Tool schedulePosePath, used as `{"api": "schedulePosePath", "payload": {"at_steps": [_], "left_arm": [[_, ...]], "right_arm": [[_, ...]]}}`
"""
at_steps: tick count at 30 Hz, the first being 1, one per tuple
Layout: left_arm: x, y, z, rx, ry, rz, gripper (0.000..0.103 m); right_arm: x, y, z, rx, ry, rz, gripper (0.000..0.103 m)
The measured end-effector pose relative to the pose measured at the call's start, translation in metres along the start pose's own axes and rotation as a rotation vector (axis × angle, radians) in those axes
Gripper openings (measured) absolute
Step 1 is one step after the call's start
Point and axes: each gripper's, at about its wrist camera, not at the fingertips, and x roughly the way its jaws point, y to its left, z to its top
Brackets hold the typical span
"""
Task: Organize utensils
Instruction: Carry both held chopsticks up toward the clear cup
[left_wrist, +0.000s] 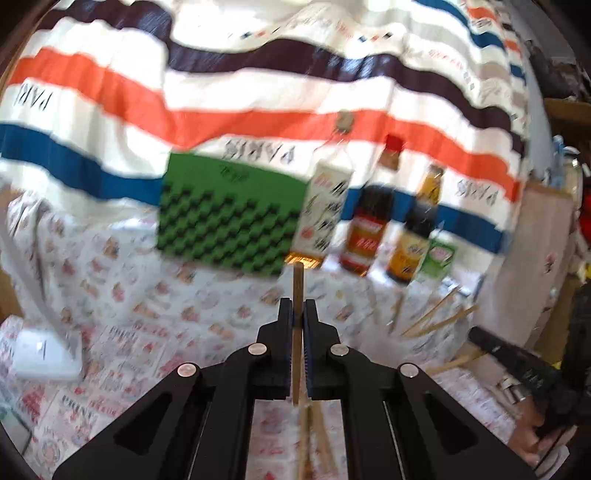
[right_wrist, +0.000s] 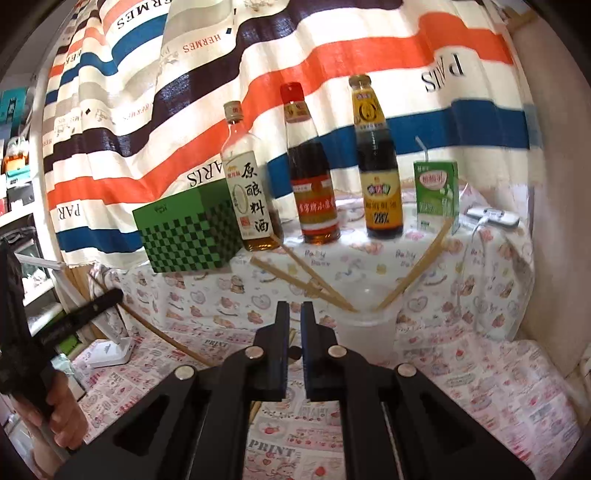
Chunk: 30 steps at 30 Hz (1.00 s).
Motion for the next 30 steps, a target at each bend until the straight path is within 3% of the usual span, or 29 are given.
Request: {"api": "schedulePosePath", "payload": {"at_steps": [7,11,15,18,20,21,25,28,30], "left_arm": [[-0.008,-0.039,0.037,0.057,-0.044,-0.052,0.004],[-0.002,-0.061,0.045,0.102,-0.032,-0.053,0.004],[0.001,-0.075,0.042,0.147,-0.038,-0.058,0.004],[0.006,-0.077,0.04,0.148,-0.03,-0.04,0.004],[0.011,-0.077,0.04,0.133,-0.018,-0.041,0.004],[0.012,-0.077,0.039,0.133,-0.014,-0.038,0.004],[0.017,-0.082,0.04,0.17,-0.004,0.018,0.004],[0.016,-0.08,0.042,0.174,-0.002,0.042,0.004],[0.016,-0.077,0.044,0.176,-0.002,0.065,0.004]], "right_arm": [[-0.012,-0.014,0.037,0.023,-0.019,-0.028,0.001],[-0.007,-0.02,0.044,0.008,0.023,0.025,0.001],[0.005,-0.032,0.02,0.032,0.131,0.121,0.002],[0.018,-0.037,-0.002,0.015,0.192,0.103,0.012],[0.029,-0.037,-0.016,0.0,0.257,0.115,0.035],[0.041,-0.034,-0.028,-0.026,0.335,0.149,0.039],[0.075,-0.005,-0.067,-0.207,0.546,0.198,0.04],[0.097,0.013,-0.089,-0.298,0.626,0.167,0.04],[0.11,0.019,-0.094,-0.293,0.676,0.197,0.04]]}}
